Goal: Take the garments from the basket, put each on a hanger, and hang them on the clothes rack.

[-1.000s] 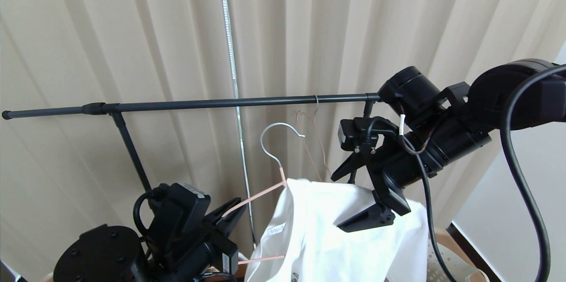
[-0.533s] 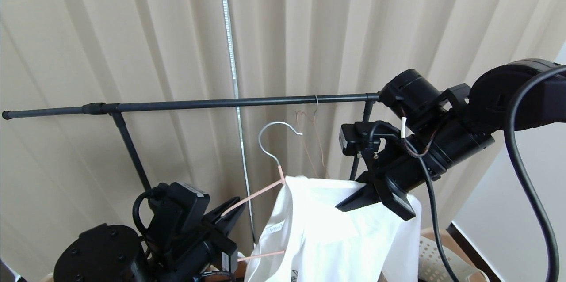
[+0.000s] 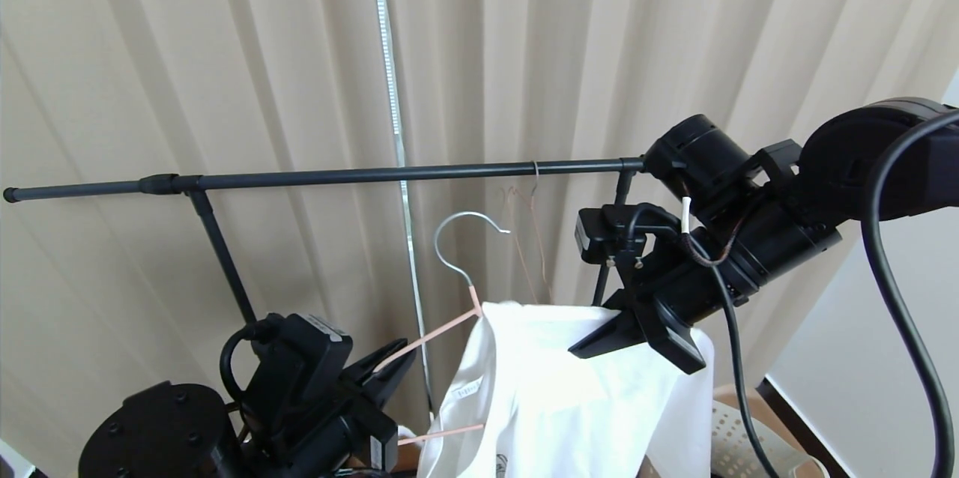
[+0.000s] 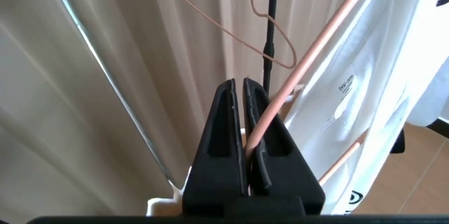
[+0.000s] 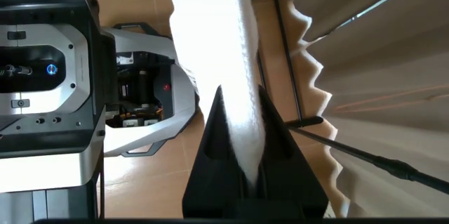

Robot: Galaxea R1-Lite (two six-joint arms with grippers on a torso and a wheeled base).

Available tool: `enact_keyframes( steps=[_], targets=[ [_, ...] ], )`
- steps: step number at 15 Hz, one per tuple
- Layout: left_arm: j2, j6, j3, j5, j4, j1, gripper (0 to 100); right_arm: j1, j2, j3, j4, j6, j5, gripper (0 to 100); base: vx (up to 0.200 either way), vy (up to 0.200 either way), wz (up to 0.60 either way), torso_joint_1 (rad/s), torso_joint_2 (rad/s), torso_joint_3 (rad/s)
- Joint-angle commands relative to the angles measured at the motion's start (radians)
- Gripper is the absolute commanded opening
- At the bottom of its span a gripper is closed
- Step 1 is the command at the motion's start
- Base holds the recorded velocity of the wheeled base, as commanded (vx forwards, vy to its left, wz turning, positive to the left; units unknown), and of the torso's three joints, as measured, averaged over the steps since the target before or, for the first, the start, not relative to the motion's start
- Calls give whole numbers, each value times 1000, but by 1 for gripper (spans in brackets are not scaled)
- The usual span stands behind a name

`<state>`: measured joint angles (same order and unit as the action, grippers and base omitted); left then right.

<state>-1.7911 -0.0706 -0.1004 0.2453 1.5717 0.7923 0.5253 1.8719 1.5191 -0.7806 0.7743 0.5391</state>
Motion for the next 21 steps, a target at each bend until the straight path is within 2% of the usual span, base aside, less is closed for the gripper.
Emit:
enact_keyframes(
  steps=[1, 5, 7, 8, 10, 11, 13, 14, 15, 16, 19, 21],
  targets=[
    [2, -12, 5, 2, -1, -1, 100, -1, -13, 1, 0, 0, 1, 0, 0, 0, 0, 0, 0, 0],
    [7, -21, 36, -12, -1, 1, 100, 1, -45, -20, 0, 2, 1, 0, 0, 0, 0, 0, 0, 0],
    [91, -20, 42, -52, -1, -1, 100, -1, -51, -42, 4, 2, -4, 0, 0, 0, 0, 0, 0, 0],
    [142, -34, 44, -80, -1, -16, 100, -2, -54, -54, 8, -1, -7, 0, 0, 0, 0, 0, 0, 0],
    [220, -66, 39, -90, -1, -91, 100, -27, -76, -74, 11, -10, -16, 0, 0, 0, 0, 0, 0, 0],
    [242, -66, 34, -90, -6, -101, 100, -30, -83, -82, 14, -23, -19, 0, 0, 0, 0, 0, 0, 0],
    [334, -84, -50, -87, -188, -134, 100, -62, -112, -117, 49, -95, -18, 0, 0, 0, 0, 0, 0, 0],
    [386, -86, -73, -84, -335, -134, 100, -87, -131, -142, 72, -96, -18, 0, 0, 0, 0, 0, 0, 0],
    [414, -81, -78, -86, -417, -131, 100, -105, -142, -166, 93, -95, -19, 0, 0, 0, 0, 0, 0, 0],
    [441, -75, -84, -87, -538, -114, 100, -133, -174, -220, 167, -93, -18, 0, 0, 0, 0, 0, 0, 0],
    [406, -75, -78, -84, -650, -101, 100, -146, -224, -358, 357, -93, -16, 0, 0, 0, 0, 0, 0, 0],
    [323, -55, -82, -80, -682, -44, 100, -146, -240, -398, 452, -93, -22, 0, 0, 0, 0, 0, 0, 0]
  ],
)
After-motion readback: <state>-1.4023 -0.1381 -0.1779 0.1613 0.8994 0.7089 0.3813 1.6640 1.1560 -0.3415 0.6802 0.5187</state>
